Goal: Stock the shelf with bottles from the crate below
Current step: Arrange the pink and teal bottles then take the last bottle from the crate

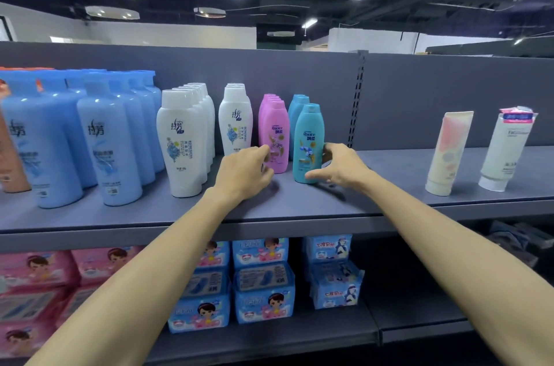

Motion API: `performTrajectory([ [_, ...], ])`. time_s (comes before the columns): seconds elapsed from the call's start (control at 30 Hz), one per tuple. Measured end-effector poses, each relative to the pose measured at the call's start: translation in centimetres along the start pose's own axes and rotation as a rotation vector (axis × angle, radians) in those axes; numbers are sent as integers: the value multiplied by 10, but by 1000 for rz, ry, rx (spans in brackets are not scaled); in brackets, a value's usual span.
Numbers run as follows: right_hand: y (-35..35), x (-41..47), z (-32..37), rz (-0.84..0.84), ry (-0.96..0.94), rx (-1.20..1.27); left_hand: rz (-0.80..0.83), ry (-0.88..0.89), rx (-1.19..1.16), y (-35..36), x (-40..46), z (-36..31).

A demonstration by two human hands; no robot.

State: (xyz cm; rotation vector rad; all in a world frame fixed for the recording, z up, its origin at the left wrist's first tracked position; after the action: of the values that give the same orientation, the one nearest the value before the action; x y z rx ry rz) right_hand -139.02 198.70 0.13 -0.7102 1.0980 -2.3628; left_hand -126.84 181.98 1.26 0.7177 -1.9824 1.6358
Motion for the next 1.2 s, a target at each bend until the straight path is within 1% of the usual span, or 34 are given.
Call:
performTrajectory([
  [0.3, -1, 32, -9, -15, 6, -44, 7, 16, 88, 3, 13, 7],
  [0.47, -1, 47, -12, 6, 14, -32, 12, 44, 129, 5, 22, 7],
  [0.87, 1, 71, -18, 13, 13, -36, 12, 50, 136, 8, 31, 9],
  [1.2, 5, 73, -16, -42, 53, -63, 12, 36, 170, 1, 22, 10],
])
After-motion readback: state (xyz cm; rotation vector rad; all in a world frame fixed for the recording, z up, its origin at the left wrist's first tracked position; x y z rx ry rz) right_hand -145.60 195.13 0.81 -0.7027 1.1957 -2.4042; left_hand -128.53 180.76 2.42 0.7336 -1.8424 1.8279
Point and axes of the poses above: each hand's wrist, its own x-axis towards the middle knuckle, its own y-axis out of the palm, z = x × y, the point moved 7 cm from there along x, towards the middle knuckle, and after that the axes turned 10 degrees about -x, right-handed, at the moved point
